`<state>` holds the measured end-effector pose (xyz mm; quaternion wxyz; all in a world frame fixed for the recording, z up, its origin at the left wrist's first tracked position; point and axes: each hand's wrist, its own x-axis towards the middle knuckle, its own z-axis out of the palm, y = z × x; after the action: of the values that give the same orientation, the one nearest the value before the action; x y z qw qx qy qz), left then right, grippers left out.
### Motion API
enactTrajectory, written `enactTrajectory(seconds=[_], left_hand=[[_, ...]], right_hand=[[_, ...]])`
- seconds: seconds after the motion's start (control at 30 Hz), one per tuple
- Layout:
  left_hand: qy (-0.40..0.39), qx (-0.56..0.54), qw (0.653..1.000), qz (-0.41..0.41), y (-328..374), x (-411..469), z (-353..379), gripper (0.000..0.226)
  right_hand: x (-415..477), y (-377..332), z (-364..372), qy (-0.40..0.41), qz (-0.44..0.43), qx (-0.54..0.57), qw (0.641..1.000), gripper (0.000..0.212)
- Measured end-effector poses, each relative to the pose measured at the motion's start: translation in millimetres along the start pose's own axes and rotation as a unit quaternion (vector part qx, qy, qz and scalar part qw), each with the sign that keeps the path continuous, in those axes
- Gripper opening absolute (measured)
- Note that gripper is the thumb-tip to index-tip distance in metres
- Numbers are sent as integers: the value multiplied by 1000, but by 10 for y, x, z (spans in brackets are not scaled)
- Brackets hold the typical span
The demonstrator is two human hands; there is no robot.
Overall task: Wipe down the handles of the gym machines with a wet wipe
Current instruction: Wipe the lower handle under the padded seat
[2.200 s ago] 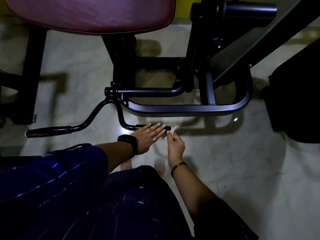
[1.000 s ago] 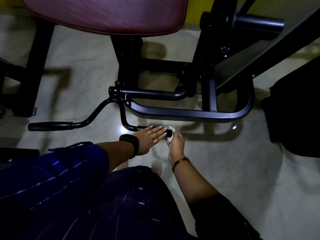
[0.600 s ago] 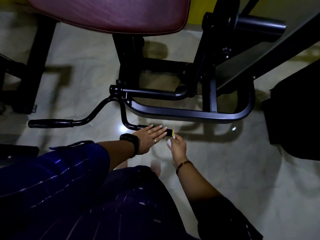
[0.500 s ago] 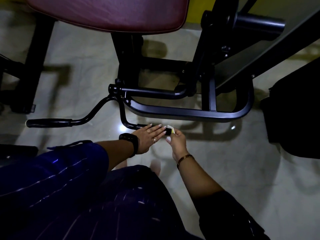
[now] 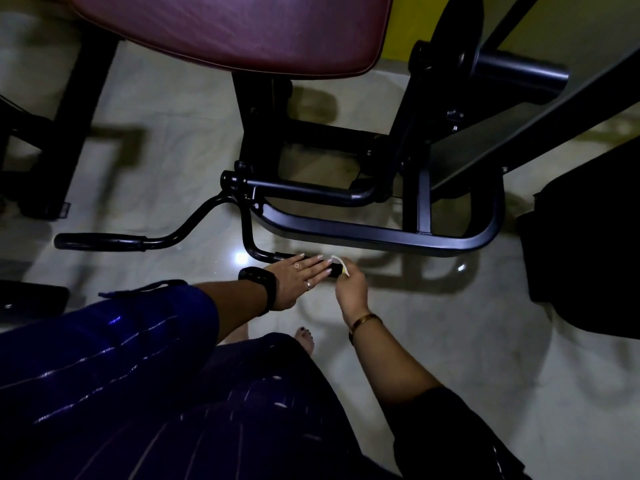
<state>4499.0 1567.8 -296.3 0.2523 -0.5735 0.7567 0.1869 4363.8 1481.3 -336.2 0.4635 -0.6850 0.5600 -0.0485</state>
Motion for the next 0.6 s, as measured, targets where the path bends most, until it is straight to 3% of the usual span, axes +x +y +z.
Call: enactTrajectory(seconds=[0.1,0.17,0.3,0.43,0.53,0.6], left_hand=[[15,-3,1000,-3,14,-3,28,75],[35,-14,999,-10,-6,-21,90,76],[43,-47,996,-55,-194,-158,225,77],[1,-50,995,-90,-472,-374,344,77],[-39,-24,994,-96,-631,-506,427,81],[-43,-30,994,-92,-703,-561,466,83]], right_hand=[[-149,-84,-112,-14,-133,-129,983,55],[-311,32,-79,-9,-167,-205,964,63],[-468,175,-35,53,-178,-267,946,61],[-239,-88,-44,0,-134,-299,945,55],[-112,-318,-11,-16,-159,-390,907,43],[-167,-380,84,-45,-177,-417,890,51]])
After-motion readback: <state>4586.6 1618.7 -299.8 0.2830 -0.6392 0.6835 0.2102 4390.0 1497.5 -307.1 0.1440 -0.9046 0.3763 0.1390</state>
